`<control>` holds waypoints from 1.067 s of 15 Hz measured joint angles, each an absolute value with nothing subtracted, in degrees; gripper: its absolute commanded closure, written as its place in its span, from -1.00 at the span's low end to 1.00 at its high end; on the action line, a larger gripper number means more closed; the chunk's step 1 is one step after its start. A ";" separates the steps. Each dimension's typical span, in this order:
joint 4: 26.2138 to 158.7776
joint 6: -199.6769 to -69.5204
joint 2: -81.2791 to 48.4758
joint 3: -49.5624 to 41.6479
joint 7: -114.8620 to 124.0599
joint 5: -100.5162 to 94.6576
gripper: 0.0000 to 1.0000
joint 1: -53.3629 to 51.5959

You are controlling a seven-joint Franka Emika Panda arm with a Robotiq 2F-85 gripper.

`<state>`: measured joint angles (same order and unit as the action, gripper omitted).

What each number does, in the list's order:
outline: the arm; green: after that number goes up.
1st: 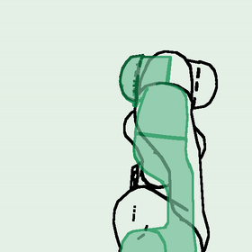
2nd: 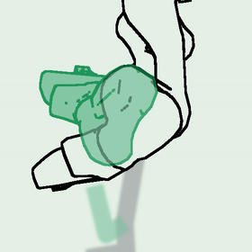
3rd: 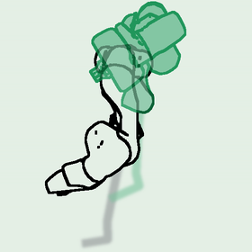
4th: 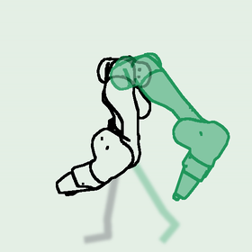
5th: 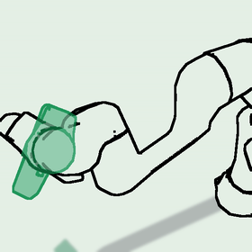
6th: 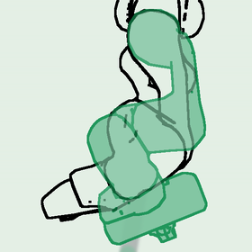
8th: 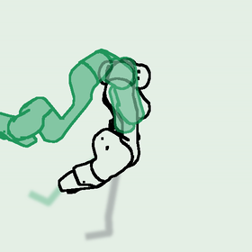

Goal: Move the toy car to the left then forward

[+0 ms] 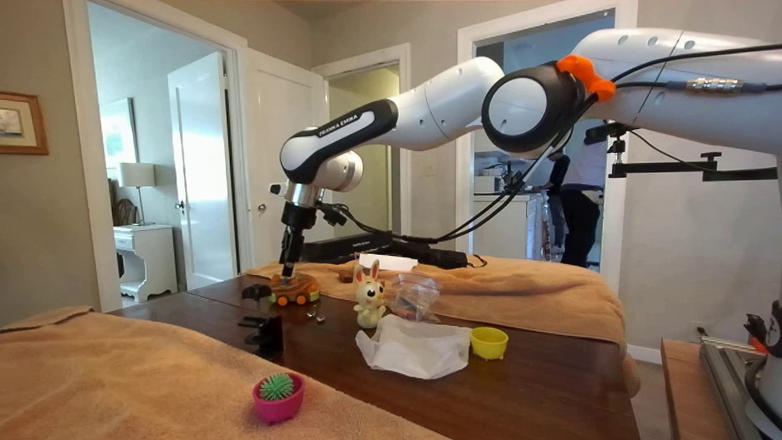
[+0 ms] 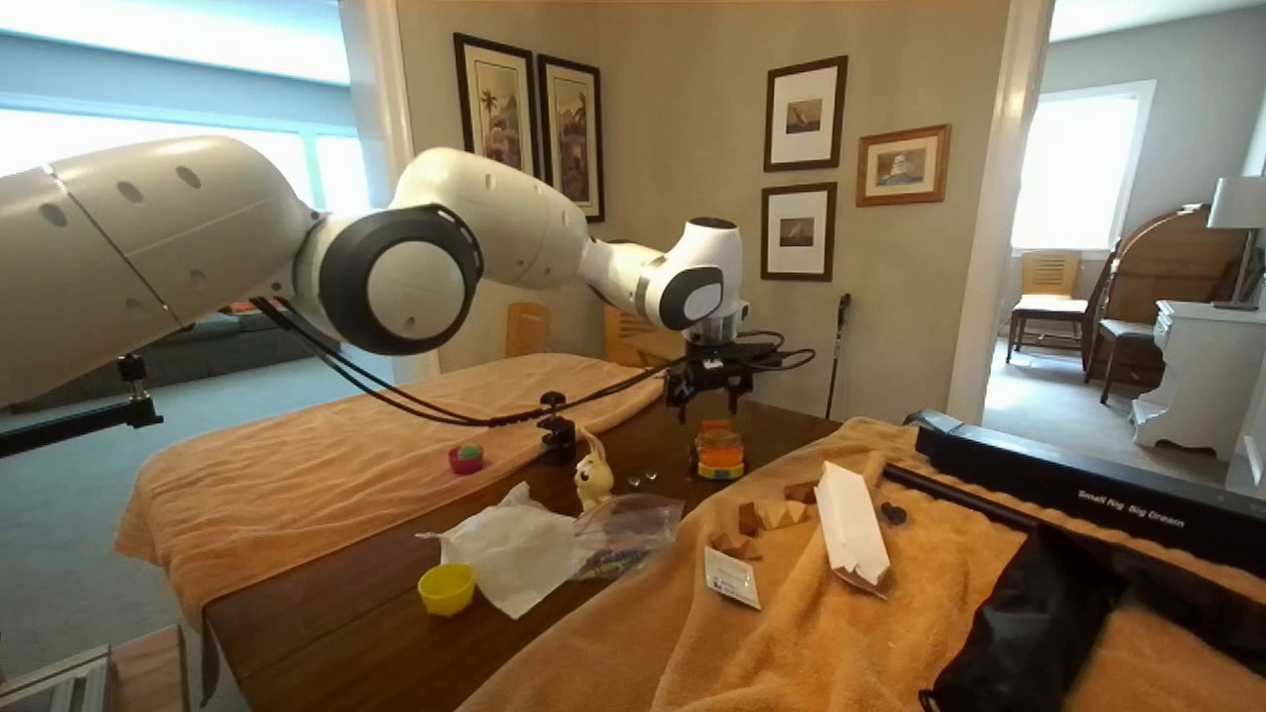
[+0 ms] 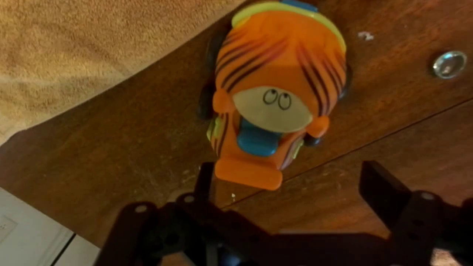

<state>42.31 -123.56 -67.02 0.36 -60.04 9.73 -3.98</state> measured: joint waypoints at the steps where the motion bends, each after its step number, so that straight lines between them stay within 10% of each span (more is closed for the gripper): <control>1: 42.99 -122.71 -65.92 0.84 -61.38 9.73 -1.00 -3.89; 16: 48.55 -118.05 -61.71 -0.91 -69.82 9.65 -1.00 -1.36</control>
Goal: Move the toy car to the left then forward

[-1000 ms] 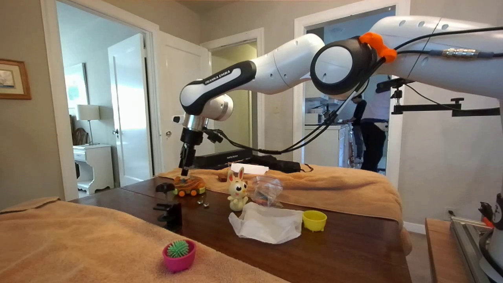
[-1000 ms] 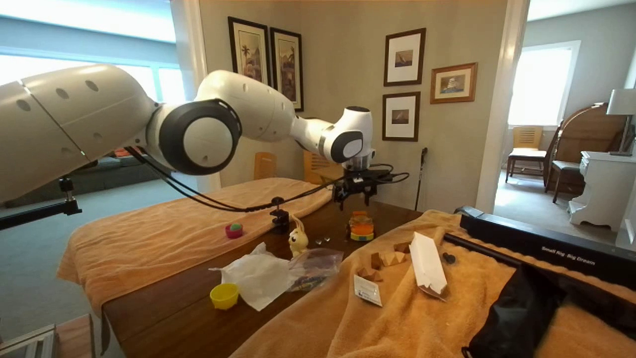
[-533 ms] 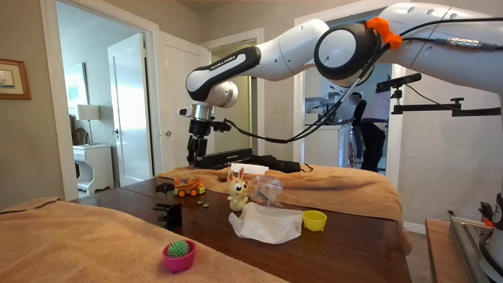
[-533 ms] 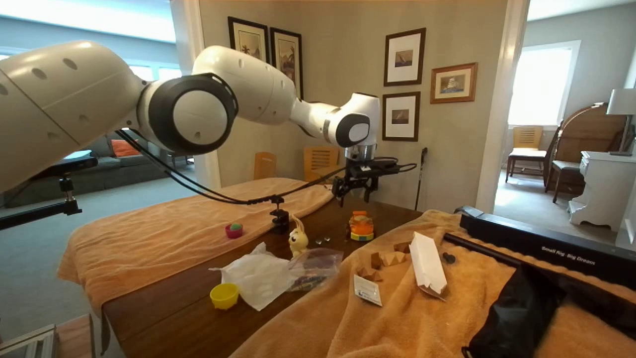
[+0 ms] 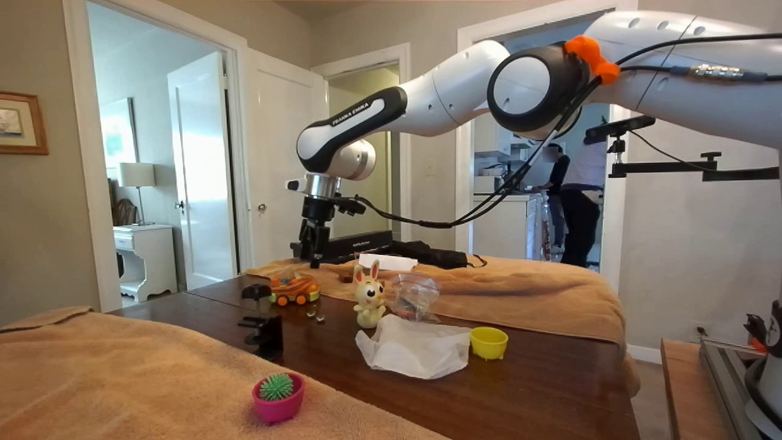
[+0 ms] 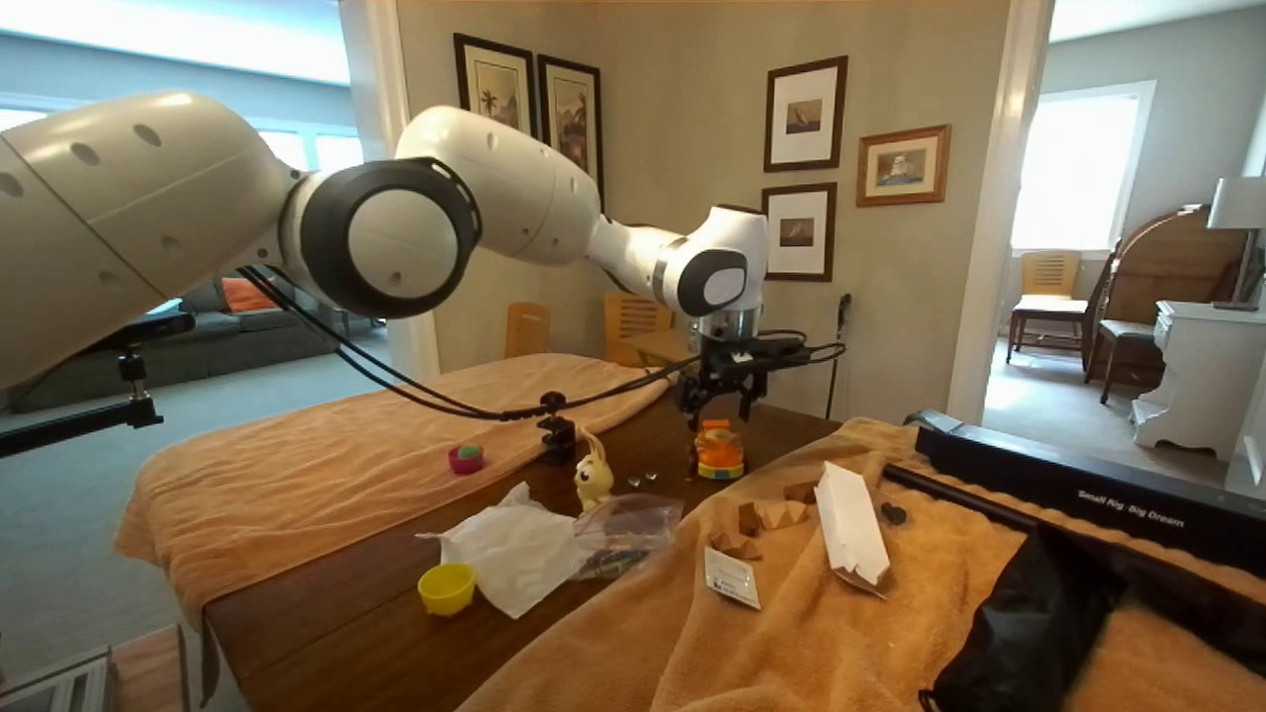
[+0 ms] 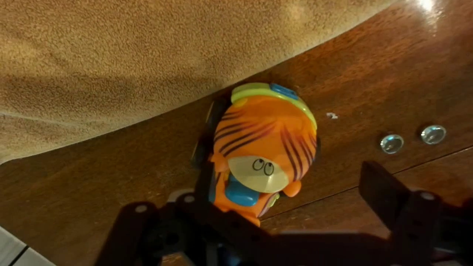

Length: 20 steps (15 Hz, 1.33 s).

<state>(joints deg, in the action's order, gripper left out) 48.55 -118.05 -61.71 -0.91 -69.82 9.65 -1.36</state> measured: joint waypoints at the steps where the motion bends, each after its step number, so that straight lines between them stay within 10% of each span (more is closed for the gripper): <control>1: 48.77 -118.98 -61.85 -0.91 -69.82 9.65 -1.00 -1.55; 20: 49.99 -131.39 -65.24 2.20 -51.01 1.81 -1.00 -2.72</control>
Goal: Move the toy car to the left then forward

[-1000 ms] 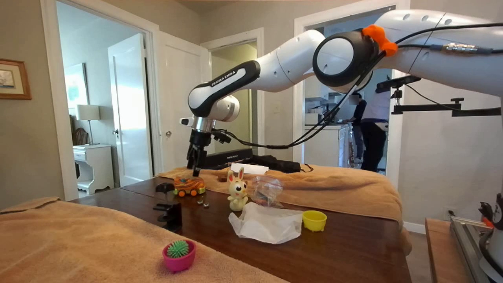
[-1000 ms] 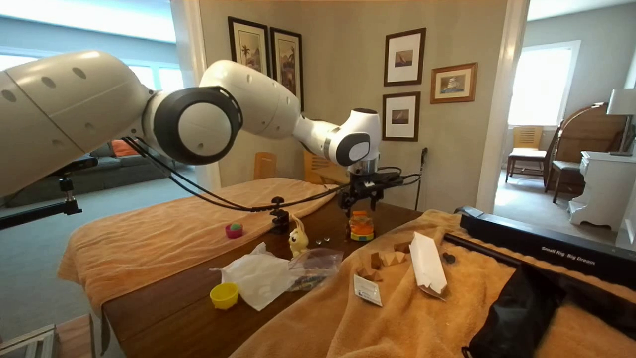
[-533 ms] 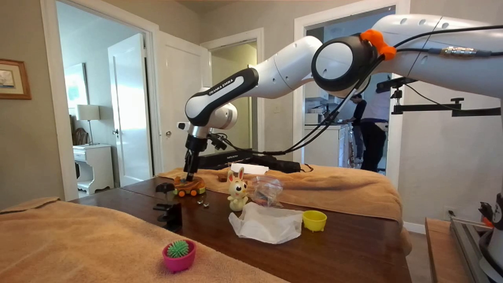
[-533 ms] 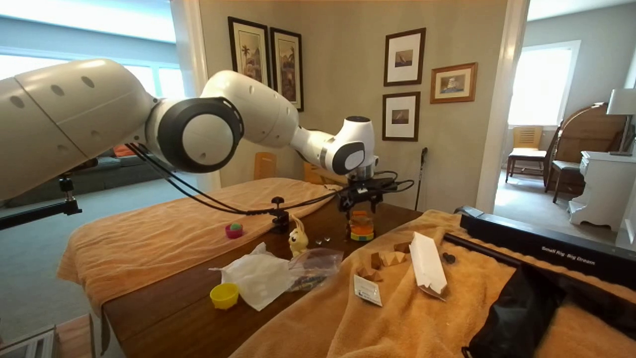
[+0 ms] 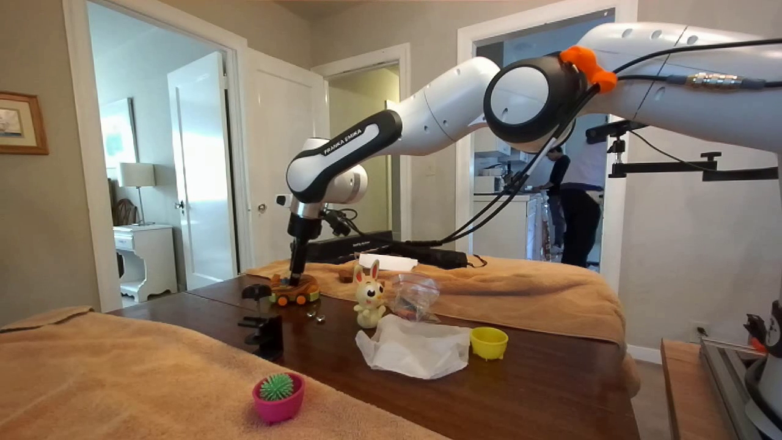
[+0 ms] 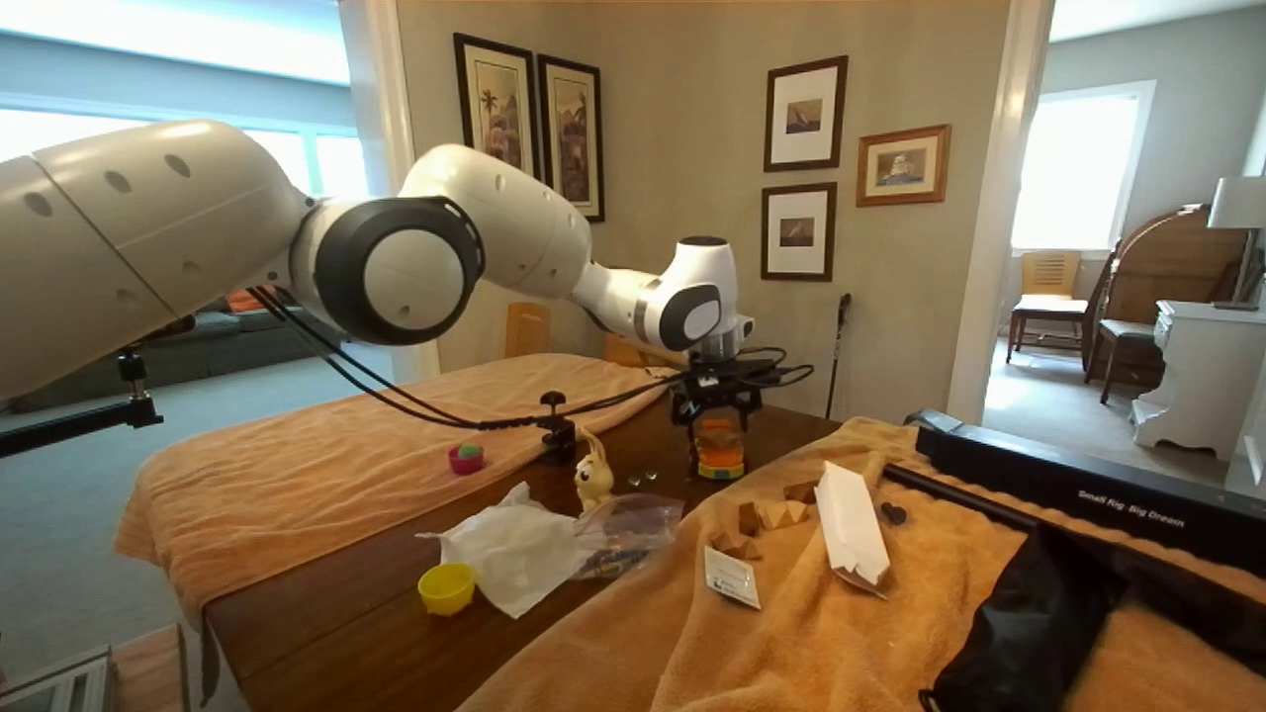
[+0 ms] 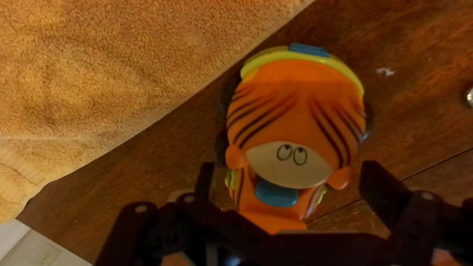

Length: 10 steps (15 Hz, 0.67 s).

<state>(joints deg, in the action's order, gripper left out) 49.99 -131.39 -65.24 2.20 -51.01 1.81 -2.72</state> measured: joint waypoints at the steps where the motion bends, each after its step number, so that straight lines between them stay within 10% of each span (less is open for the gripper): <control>1: 50.02 -131.39 -65.24 2.20 -50.08 1.59 -1.00 -2.72; 10: 50.02 -131.38 -65.31 2.86 -49.91 1.55 -1.00 -2.38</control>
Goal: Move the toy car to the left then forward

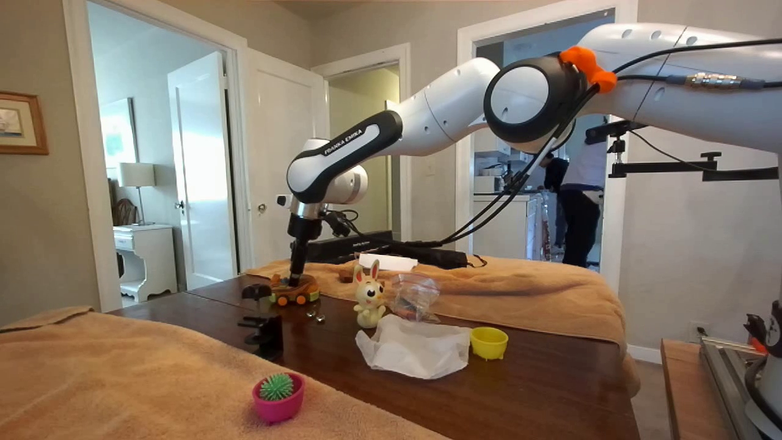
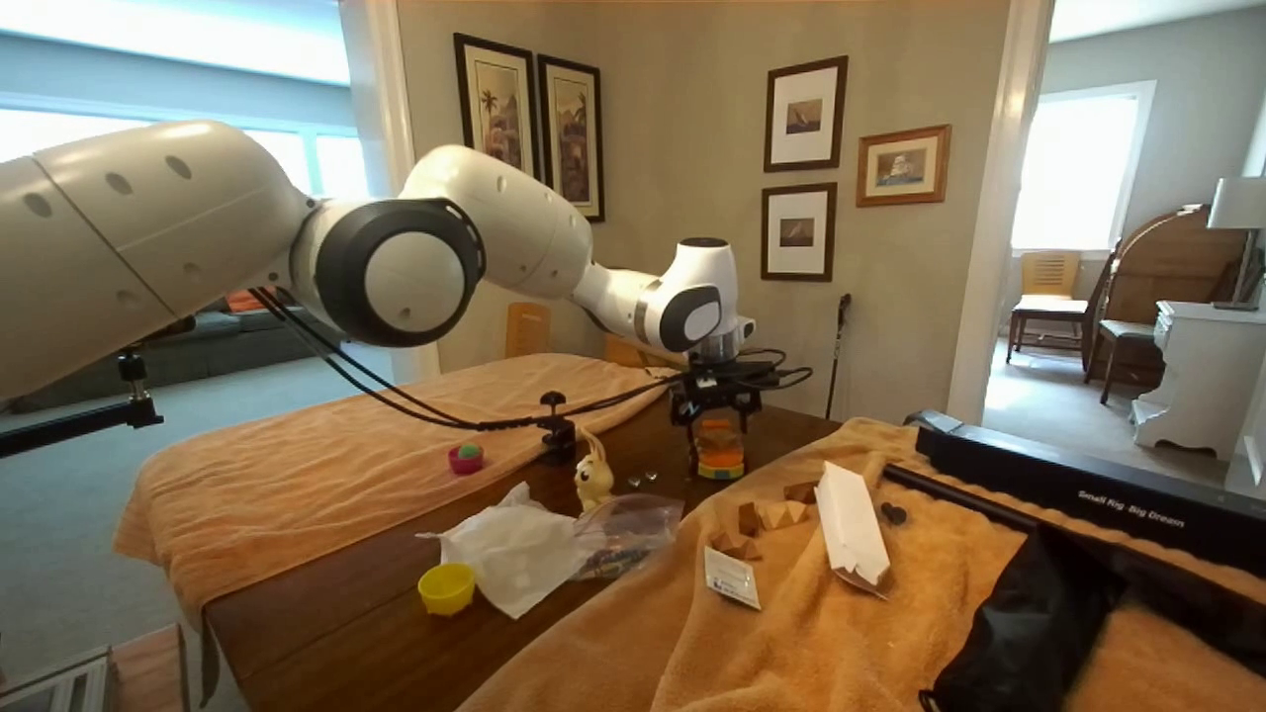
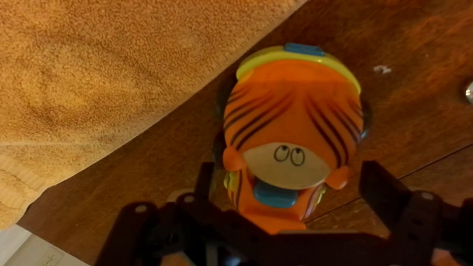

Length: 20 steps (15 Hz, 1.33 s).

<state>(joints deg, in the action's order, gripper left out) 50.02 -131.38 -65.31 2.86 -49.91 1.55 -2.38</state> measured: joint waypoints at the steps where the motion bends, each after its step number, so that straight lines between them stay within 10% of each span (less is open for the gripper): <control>1: 50.02 -131.38 -65.31 2.86 -49.91 1.55 -1.00 -2.38; 3: 50.02 -131.38 -65.31 2.98 -49.91 1.55 -1.00 -2.33; 4: 50.02 -131.38 -65.33 3.15 -49.91 1.55 -0.50 -2.26; 8: 49.99 -131.43 -65.36 3.75 -49.90 1.55 -0.07 -1.76; 20: 49.85 -132.69 -65.40 -1.66 -27.02 -3.94 -0.06 -6.37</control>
